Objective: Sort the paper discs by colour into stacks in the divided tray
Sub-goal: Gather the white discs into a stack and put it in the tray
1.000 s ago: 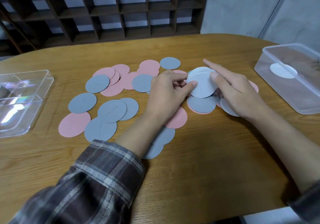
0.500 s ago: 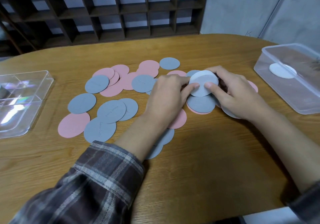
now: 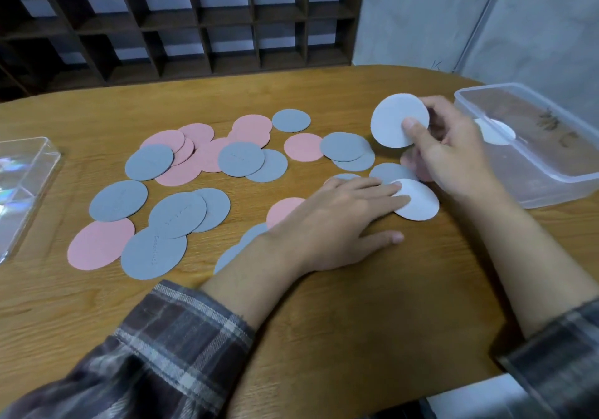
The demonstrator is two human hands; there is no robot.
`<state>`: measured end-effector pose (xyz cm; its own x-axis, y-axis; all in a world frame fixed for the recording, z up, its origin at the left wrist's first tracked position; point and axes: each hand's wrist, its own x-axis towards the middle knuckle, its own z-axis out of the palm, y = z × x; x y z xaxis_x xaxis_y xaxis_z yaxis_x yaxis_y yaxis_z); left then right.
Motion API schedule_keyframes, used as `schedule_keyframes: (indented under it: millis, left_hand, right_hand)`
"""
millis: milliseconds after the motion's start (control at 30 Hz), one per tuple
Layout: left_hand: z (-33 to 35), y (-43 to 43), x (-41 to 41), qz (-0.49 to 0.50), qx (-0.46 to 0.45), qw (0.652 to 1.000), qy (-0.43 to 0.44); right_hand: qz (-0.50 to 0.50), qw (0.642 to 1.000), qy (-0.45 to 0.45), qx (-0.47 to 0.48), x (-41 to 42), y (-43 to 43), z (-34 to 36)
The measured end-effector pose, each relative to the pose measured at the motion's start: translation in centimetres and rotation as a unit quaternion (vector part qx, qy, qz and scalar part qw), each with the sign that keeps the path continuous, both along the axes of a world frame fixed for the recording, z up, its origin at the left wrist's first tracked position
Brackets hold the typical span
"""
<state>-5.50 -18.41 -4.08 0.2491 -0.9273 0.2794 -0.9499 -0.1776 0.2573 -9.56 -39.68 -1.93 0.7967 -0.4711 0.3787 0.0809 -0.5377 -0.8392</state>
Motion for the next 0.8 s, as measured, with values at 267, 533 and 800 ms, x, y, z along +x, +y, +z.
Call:
schedule_keyframes:
  millis: [267,533,800]
  left_hand:
    - [0.3,0.1,0.4,0.059,-0.064,0.996,-0.019]
    - [0.9,0.6,0.9,0.084,-0.134,0.984,-0.087]
    - [0.8,1.1,1.6,0.173,-0.212,0.961,0.047]
  right_hand:
    - [-0.015,1.0,0.008,-0.02,0.3,0.0,-0.2]
    - [0.041,0.994,0.015,-0.095,0.5,0.6,-0.5]
    - [0.097,0.992,0.034,-0.074,0.3,1.3,-0.4]
